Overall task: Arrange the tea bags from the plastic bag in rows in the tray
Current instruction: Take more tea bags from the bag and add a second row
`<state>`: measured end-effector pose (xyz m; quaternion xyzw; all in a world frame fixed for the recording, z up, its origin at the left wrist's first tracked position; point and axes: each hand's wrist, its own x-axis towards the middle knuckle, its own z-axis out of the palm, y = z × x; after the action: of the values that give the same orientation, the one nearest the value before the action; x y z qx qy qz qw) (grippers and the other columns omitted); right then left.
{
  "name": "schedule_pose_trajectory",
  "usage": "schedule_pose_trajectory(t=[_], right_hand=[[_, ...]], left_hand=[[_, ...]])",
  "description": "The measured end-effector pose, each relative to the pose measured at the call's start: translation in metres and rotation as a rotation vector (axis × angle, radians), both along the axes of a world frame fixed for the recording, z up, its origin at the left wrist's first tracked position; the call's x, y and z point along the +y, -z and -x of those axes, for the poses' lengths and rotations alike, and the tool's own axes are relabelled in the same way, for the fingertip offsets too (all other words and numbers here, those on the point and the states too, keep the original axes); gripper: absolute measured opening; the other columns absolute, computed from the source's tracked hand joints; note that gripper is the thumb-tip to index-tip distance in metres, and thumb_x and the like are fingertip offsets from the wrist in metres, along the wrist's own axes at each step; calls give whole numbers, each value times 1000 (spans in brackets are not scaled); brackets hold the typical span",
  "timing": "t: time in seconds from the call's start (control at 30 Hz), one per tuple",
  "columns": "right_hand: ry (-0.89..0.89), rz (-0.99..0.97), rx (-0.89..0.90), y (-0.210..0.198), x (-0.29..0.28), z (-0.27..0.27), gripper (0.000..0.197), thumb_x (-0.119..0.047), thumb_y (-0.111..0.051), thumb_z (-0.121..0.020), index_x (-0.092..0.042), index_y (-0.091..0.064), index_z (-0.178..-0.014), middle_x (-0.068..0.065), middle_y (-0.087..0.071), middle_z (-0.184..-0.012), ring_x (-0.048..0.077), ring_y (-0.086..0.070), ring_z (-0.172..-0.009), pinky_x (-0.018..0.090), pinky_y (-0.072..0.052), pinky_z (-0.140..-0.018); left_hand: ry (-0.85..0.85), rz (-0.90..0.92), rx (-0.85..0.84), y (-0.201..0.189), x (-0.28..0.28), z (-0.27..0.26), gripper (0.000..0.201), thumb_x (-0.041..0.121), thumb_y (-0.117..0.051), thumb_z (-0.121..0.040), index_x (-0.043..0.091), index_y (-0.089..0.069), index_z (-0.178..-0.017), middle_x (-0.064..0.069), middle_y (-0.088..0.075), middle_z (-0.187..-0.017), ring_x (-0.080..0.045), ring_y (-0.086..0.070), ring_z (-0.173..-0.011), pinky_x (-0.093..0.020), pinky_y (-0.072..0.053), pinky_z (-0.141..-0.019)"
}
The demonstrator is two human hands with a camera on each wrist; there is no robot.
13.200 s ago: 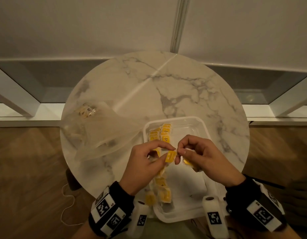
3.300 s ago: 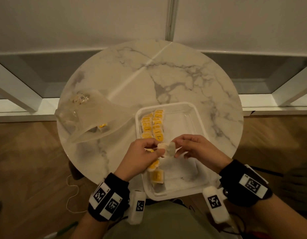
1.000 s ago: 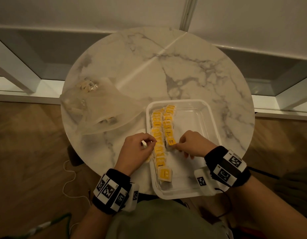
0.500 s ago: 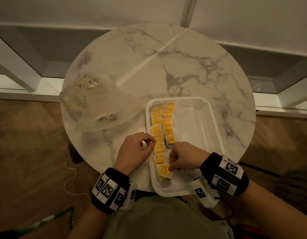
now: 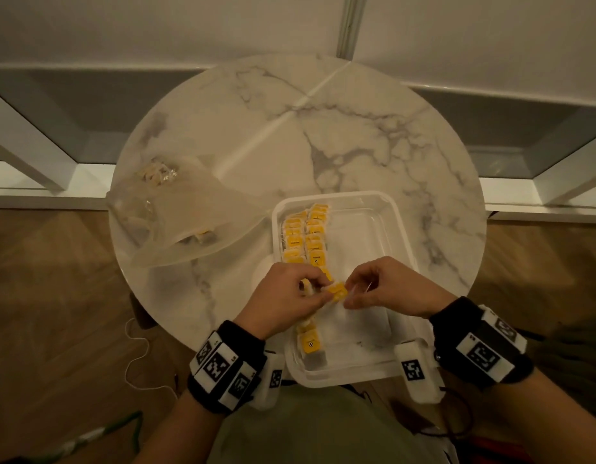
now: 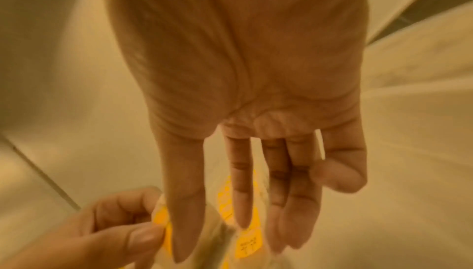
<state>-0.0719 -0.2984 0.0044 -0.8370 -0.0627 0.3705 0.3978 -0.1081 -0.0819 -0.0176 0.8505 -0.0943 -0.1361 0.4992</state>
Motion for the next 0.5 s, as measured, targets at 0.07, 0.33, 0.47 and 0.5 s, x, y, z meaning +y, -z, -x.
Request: schedule_pose_trajectory(t=[0.07,0.33,0.47,0.5], right_hand=[[-52,89,-50,1,-2,0,51,-33,-89,-67,-28,-67,-113,-6,-64,-105,12,-65,-81,31,-54,-81],[-120,116,127,25,19,-11,13,-18,-79,-81,-5,-76,-83,-1,-69,-67,11,-64,-65,30,-56,-74],[-84,182,222,36,28,-17,18,-17,-75,-85,1,-75,-88,13,-74,-80,18,-66,-66,32,-58,-77],[-67,191,227,37,29,-18,19,-18,-74,-86,0,-75,-87,14,-74,-79,18,-66,-66,32,-58,-75]], left_hand=[[88,-68,11,-1,-2,-7,3,26,-76,-82,24,-75,-85,12,-70,-82,-3,-62,-78,-26,-50,-72],[228,-583,-14,-5,-7,-30,17,42,-64,-90,29,-74,-95,9,-70,-94,-12,-62,-88,-30,-50,-74],[266,-700,-28,-4,-12,-34,17,39,-60,-91,31,-73,-97,7,-68,-98,-16,-62,-94,-30,-49,-73],[265,-718,-30,-3,-13,-35,16,38,-59,-91,30,-73,-96,7,-68,-99,-17,-62,-94,-30,-47,-72]])
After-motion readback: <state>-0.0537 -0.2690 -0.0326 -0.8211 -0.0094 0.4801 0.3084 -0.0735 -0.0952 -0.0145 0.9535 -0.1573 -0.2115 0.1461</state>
